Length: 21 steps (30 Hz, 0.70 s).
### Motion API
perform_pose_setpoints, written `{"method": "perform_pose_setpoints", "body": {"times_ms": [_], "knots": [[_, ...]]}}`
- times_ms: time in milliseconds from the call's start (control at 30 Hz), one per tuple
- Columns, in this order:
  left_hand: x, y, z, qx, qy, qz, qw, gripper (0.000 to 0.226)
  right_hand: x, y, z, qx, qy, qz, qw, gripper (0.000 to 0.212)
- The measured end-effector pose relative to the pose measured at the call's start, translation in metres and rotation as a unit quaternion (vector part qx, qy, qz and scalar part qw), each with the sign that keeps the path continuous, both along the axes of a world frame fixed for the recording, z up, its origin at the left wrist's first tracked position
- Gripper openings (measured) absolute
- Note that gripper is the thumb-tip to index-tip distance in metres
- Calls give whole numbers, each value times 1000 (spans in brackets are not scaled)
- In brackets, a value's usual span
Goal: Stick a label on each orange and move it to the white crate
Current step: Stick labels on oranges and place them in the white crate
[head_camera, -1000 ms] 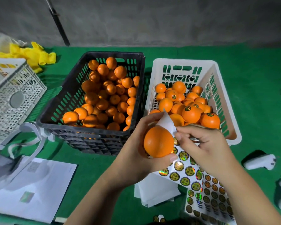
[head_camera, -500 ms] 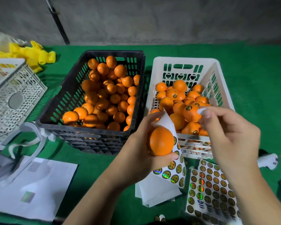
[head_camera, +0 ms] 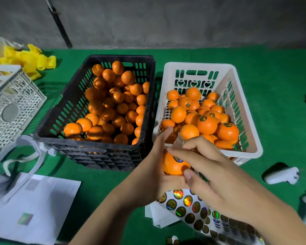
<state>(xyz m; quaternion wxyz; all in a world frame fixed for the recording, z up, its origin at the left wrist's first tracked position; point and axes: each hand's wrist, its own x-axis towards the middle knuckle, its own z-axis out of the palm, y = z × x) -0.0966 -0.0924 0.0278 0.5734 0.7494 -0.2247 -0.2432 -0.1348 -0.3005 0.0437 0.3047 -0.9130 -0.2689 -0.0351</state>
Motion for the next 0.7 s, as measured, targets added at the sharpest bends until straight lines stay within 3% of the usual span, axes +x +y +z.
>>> {"method": "perform_pose_setpoints", "body": {"times_ms": [167,467,700], "knots": [[3,0,0,63,-48,45,996,121,2,1,0,48,-3,-36,998,33],[2,-3,0,44,-41,63,996,116,1,6,-5,121,-22,-73,990,15],[-3,-8,6,136,-179,90,970,109,2,4,0,137,30,-75,987,5]]}}
